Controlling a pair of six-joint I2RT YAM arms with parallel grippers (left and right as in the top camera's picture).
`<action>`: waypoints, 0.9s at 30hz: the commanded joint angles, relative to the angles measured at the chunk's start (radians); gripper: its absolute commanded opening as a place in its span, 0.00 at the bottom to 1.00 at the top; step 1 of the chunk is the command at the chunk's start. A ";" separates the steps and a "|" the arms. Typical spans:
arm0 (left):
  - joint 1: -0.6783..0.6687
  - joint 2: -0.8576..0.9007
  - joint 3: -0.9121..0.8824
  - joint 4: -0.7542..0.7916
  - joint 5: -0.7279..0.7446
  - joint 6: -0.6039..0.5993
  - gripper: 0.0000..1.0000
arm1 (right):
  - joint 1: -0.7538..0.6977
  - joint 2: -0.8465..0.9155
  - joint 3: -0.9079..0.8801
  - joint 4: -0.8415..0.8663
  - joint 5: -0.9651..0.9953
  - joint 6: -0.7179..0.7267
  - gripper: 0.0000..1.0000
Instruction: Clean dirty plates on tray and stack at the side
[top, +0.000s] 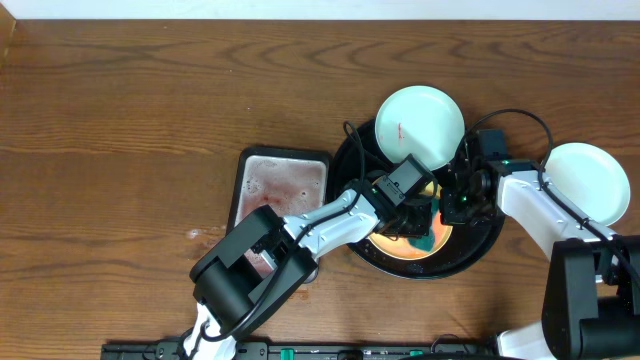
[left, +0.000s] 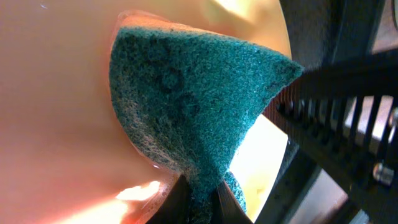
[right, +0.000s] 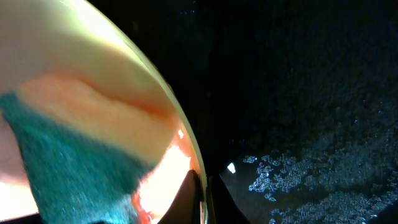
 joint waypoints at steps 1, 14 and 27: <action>-0.029 0.042 -0.020 -0.051 0.104 0.029 0.07 | -0.001 0.005 -0.008 0.004 0.023 -0.007 0.01; 0.107 -0.031 -0.020 -0.389 -0.464 0.032 0.07 | -0.001 0.005 -0.008 0.005 0.023 -0.007 0.01; 0.109 -0.190 -0.020 -0.234 -0.717 0.283 0.07 | -0.001 0.005 -0.008 0.007 0.023 -0.008 0.01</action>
